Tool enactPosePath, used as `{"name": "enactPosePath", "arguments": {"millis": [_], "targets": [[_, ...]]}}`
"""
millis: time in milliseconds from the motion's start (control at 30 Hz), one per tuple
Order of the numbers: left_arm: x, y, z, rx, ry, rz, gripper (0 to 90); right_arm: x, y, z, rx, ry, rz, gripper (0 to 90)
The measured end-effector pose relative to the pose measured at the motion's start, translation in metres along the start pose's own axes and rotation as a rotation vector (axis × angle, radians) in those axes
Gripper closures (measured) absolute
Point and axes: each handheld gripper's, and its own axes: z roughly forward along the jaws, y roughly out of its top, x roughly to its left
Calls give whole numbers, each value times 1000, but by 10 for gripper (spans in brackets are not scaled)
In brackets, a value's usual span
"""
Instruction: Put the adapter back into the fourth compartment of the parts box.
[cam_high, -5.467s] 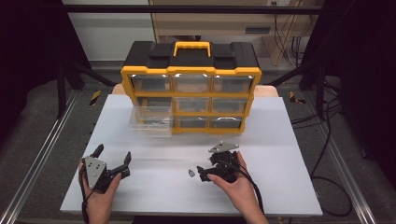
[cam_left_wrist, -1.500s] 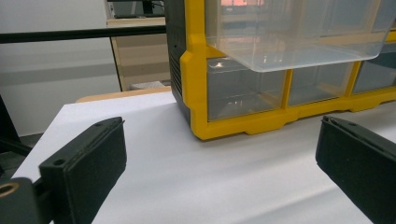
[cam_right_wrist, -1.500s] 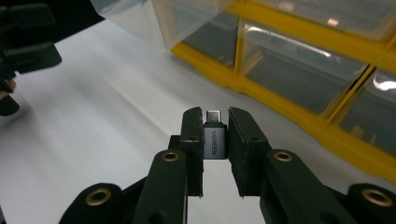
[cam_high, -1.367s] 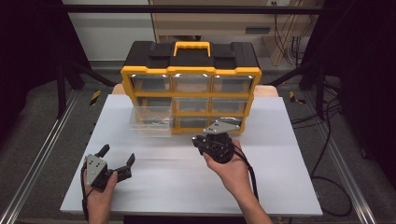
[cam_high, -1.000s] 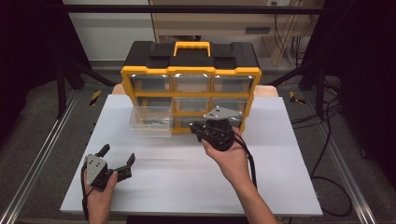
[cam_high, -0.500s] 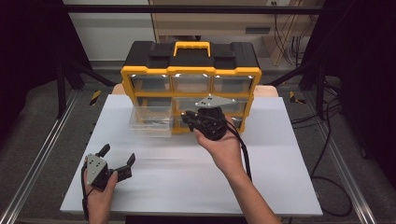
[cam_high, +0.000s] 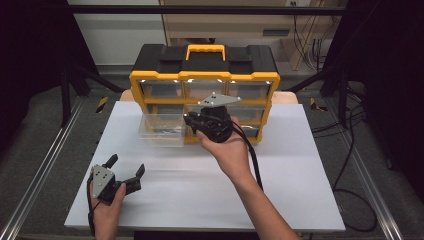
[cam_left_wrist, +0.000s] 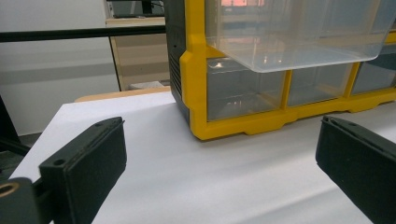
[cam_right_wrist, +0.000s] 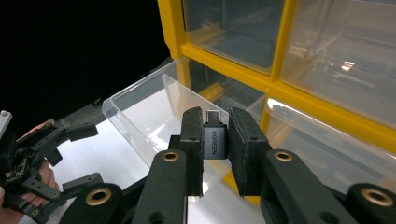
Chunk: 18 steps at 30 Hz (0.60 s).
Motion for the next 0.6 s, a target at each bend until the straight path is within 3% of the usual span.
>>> {"name": "enactPosePath", "arguments": {"millis": [600], "targets": [[1,0,1,-4,-3,-7,15,10,11,27,37,15,-29,762]]}}
